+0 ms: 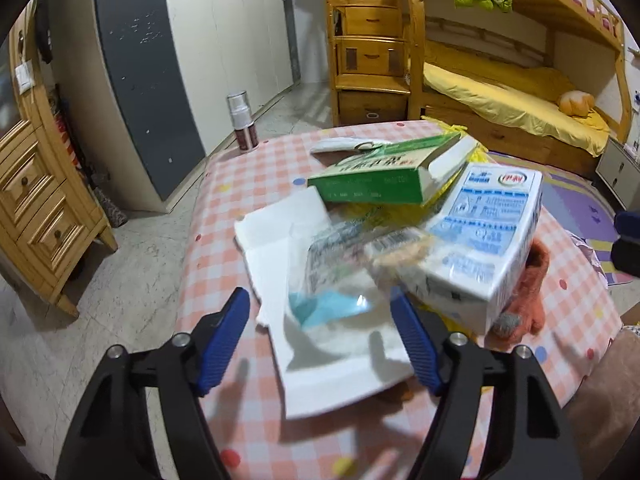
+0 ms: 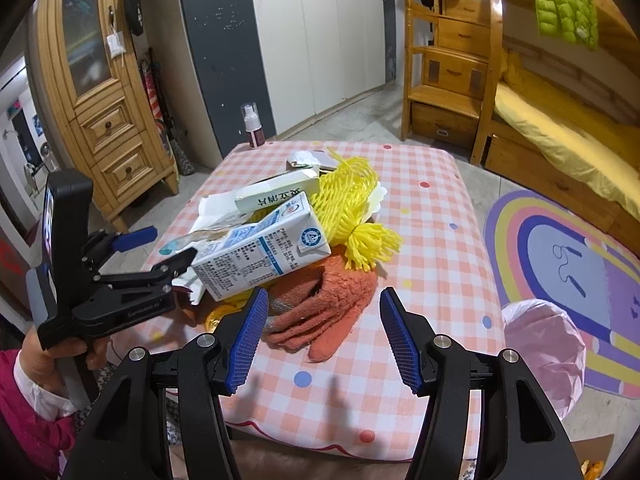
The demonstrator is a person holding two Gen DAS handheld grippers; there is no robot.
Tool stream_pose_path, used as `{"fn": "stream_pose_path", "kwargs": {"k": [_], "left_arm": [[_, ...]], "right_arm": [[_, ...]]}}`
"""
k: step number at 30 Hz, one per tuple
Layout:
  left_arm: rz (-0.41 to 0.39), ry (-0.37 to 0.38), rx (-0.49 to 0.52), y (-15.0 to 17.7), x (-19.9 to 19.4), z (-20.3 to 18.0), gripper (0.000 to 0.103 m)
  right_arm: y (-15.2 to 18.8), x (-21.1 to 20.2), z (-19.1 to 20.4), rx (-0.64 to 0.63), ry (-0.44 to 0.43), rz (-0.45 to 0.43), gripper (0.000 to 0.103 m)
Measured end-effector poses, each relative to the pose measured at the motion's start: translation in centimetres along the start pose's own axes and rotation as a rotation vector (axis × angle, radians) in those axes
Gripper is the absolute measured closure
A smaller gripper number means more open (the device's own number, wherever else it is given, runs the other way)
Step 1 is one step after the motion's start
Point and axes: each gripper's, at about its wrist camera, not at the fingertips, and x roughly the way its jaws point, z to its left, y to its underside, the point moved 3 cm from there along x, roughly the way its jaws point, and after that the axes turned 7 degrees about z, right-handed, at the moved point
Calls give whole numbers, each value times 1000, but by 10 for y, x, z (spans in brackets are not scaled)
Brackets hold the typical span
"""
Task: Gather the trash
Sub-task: 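Grasp the clear plastic snack bag with the left gripper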
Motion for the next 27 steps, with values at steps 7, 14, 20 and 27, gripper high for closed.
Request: {"fn": "stream_pose_path", "kwargs": {"k": [7,14,20,27], "left_arm": [[-6,20,68,-11,3,-13,63],[-31,29,59,-7,-10,-9,90],[-75,56,-12,-6,-30,6,98],[-125,125,-43,7,-67,6,100]], "right_arm": [[4,5,-7,20,3,18,43],[10,-2,-10,22,11,15,39],[14,-9,-4,6,12,5,28],[19,-16,4,-11,17,-7,22]]}}
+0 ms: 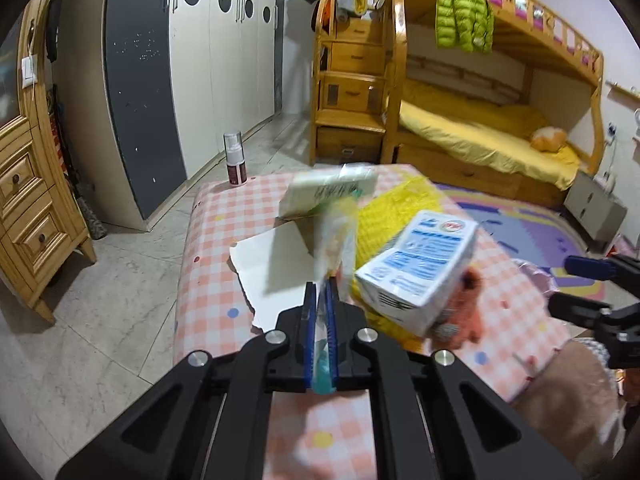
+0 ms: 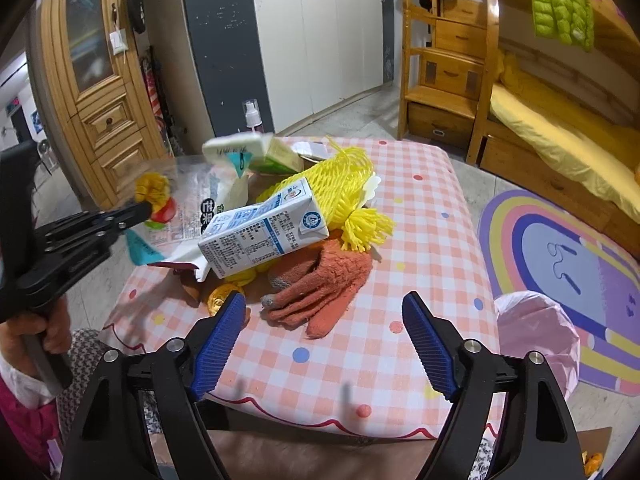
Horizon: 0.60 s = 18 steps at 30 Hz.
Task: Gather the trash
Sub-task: 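Grasp the clear plastic snack bag with the left gripper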
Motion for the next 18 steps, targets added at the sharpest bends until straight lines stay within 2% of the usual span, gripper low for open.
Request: {"fn": "stream_pose_path", "kwargs": {"k": [8,14,18], "left_arm": [[-72,76,-44,1,-37,2,101],[-136,-21,-93,1,-49,19,101],[-110,-65,-119,6,-38,29,101]], "right_arm": [[-2,-2,8,-15,-8,-12,22],[0,2,14,-25,-9,-10,22],[-6,12,24,-25,-17,-11,22]]}}
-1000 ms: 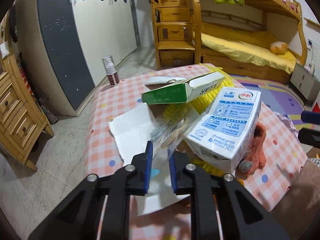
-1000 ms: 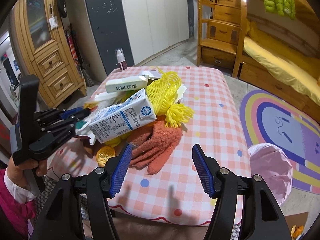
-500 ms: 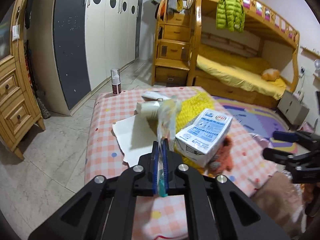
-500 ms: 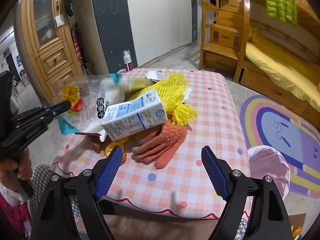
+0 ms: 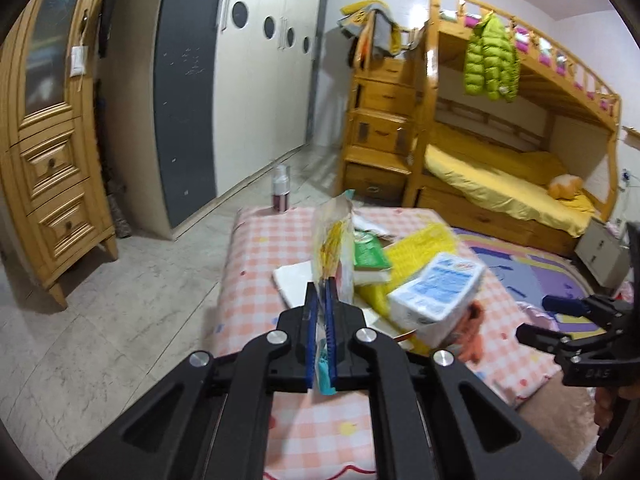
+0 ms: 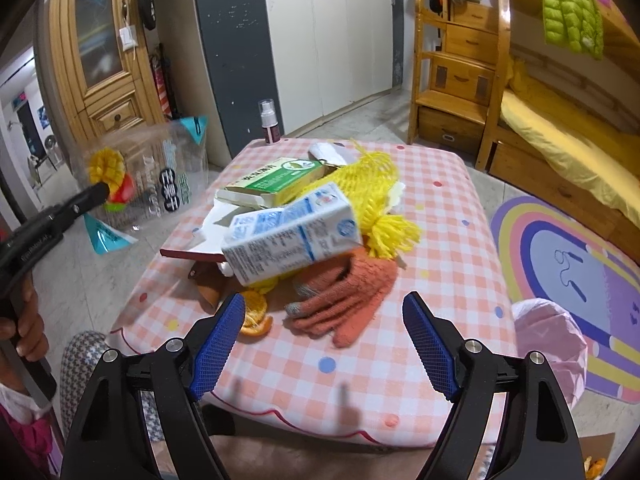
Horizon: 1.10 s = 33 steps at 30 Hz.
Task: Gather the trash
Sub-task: 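Grasp the clear plastic snack bag with the left gripper, then grasp the white milk carton with the right gripper and lift it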
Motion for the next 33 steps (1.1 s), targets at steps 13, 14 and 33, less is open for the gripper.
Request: {"fn": "stream_pose_path", "kwargs": {"k": [13,14,33], "left_arm": [[50,32,-16,15,26,3,101],[48,38,-15,16,26,2,101],[36,109,32,15,22,-27,101]], "right_arm": [[-18,59,42,-13,97,8,18],[-18,59,40,-5,101,6,19],[-11,20,-11,30,178,-34,46]]}}
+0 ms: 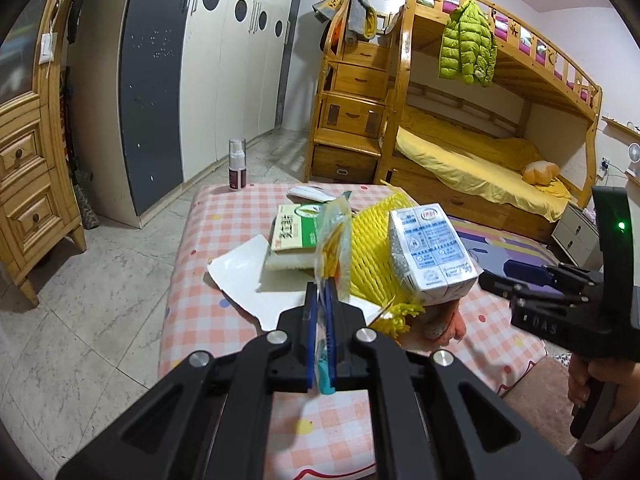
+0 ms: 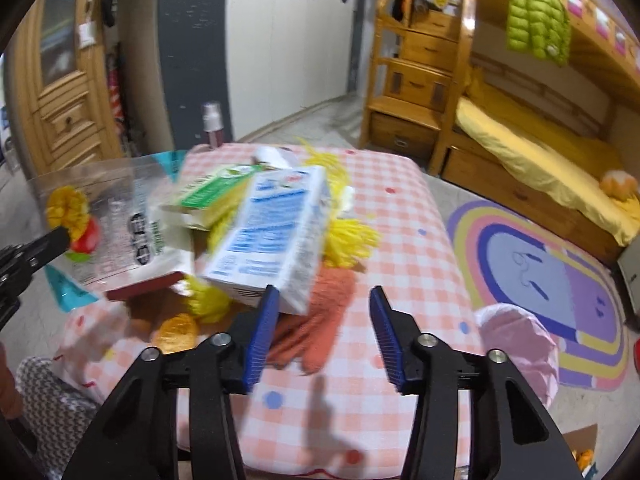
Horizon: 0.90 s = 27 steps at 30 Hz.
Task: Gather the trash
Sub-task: 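Grasp the white milk carton with the right gripper and lift it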
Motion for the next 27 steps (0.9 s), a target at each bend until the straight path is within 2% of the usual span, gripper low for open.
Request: {"fn": "stream_pose_path", "kwargs": {"k": [2,4,8,14,15,16,19,22,27], "left_arm": [[-13,-10,-5,-1,-3,3,101],[-20,-25,-13,-3,-4,7,101],[-24,-37,-42,-5,-3,19,101],[-22,-37,-62,-6,-2,26,101],[-21,-34,-65,-6,-1,27,101],[-21,-33,-65,-5,-2,26,101],[-25,-29,-62,-6,-4,24,101],[-37,-15,-49,-9,-9,17,101],[-62,38,-3,-19,-19,-12,101]], "right_arm": [[-3,-2,8,-29,-11,-22,26],[-5,0,20,-63,-5,-37,16],[-9,21,40,-105,57,-8,16],[-12,44,44,-95,140,21,16],[-12,46,42,-91,141,30,22],[-10,46,41,-86,126,33,33],[-9,29,31,-67,102,-6,35],[-9,0,13,-36,43,-53,35],[-2,-43,-23,28,-22,-109,35]]}}
